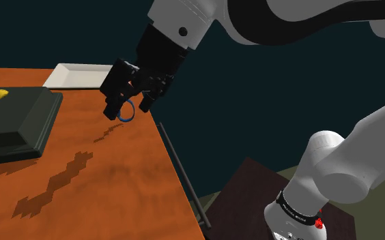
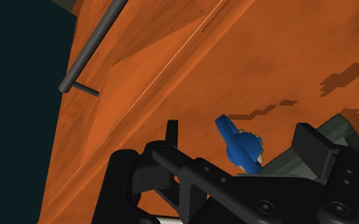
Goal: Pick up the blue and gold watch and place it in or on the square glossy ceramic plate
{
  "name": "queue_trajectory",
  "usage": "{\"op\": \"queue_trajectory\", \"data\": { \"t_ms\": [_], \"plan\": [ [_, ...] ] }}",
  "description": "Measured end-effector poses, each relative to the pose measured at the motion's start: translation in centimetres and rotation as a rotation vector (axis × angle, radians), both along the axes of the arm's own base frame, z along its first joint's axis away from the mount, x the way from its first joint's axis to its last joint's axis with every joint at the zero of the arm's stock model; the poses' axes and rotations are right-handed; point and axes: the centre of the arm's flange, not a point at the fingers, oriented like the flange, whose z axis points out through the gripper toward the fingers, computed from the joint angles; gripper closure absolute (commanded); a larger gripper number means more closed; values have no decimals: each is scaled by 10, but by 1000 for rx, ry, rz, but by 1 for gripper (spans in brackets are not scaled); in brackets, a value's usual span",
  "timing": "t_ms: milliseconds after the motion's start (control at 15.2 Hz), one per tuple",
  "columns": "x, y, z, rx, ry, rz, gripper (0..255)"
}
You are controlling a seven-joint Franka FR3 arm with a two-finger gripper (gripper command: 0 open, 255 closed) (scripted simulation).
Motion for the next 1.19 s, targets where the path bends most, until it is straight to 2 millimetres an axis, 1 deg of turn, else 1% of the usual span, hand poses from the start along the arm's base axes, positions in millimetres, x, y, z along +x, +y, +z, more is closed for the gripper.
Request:
{"op": "queue_trajectory", "data": {
  "t_ms": [66,726,924,1188],
  "plan": [
    [0,0,0,0,0,0,255],
    [0,0,0,0,0,0,255],
    [1,0,11,0,0,0,255],
    [0,1,32,0,0,0,255]
  ]
}}
